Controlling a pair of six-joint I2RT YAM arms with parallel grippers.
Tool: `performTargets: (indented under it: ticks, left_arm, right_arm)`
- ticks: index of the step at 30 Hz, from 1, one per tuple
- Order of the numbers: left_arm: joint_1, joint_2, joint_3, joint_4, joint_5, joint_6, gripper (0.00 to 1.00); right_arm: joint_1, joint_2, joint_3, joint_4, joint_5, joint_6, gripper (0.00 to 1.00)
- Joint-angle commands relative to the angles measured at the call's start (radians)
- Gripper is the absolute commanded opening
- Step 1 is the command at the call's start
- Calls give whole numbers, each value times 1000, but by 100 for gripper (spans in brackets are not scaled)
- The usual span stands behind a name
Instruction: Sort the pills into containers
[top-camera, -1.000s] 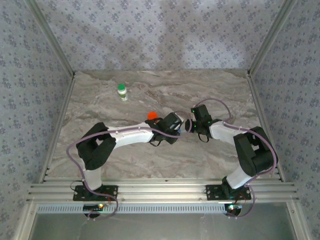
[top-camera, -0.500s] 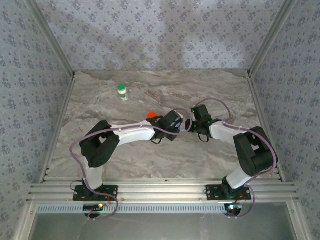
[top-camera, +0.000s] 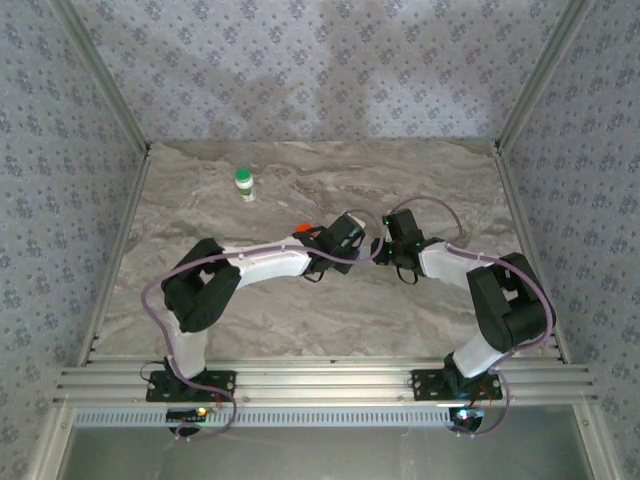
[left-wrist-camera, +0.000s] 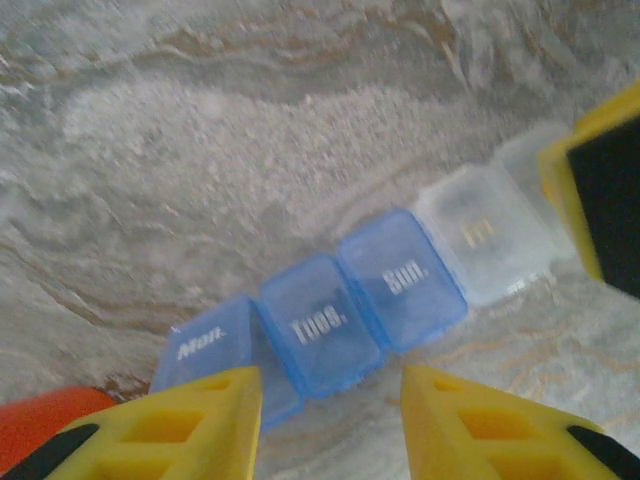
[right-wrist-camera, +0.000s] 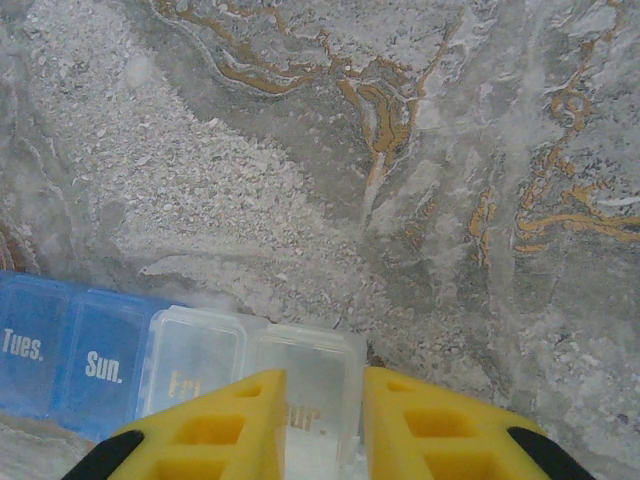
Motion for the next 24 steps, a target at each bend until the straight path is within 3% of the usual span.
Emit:
performTargets:
  ticks: [1,4,15,24]
  left_arm:
    - [21,45,42,28,-39,27,41]
    - [38,56,44,61,-52,35,41]
    - [92,134,149,20,69,24,41]
    - [73,57,254,-24,104,-3,41]
  right_arm:
    - [-12,59,-33,-160,55,-15,26]
    - [-12,62,-33,-163,51,-16,25]
    - [-15,66,-32,-165,49,-12,25]
    - [-13,61,-18,-166,31,6,26]
